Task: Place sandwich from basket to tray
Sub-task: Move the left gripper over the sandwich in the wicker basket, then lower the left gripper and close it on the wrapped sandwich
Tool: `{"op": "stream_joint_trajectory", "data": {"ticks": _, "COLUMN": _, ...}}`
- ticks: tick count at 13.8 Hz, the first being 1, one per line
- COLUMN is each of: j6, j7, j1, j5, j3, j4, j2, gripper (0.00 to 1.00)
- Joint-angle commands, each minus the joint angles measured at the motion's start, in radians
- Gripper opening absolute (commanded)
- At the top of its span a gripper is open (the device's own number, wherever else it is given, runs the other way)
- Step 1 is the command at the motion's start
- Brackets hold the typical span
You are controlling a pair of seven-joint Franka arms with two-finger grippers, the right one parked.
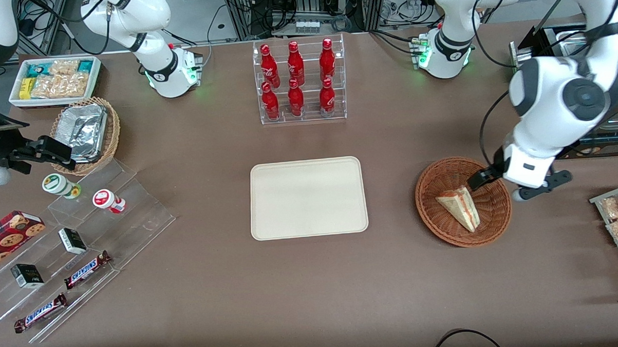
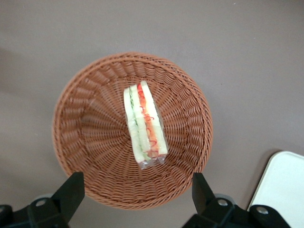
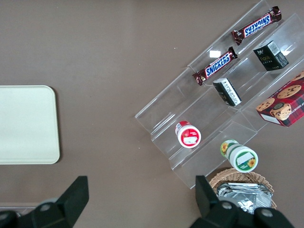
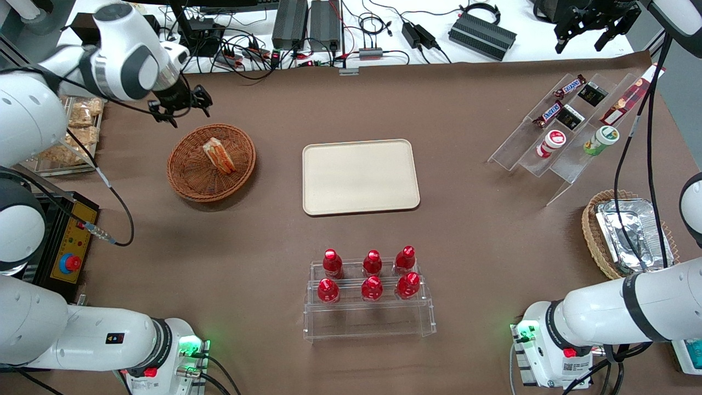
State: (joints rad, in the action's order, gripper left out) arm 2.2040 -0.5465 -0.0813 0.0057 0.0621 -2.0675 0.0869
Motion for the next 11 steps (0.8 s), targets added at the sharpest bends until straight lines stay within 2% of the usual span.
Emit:
{"op": "stream_joint_trajectory", "data": {"ticks": 1, "j6": 0.118, "j7": -0.075, "j1": -0.009, "j5": 0.013, "j3": -0.001, "j4": -0.089, "j2": -0.003, "gripper": 1.0}}
{"op": "stream_joint_trajectory", "data": {"ticks": 11, "j6": 0.237, "j7": -0.118, "j1": -0.009, "j5": 0.04, "j3": -0.004, "j4": -0.111, "j2": 0.154, "gripper": 1.0}}
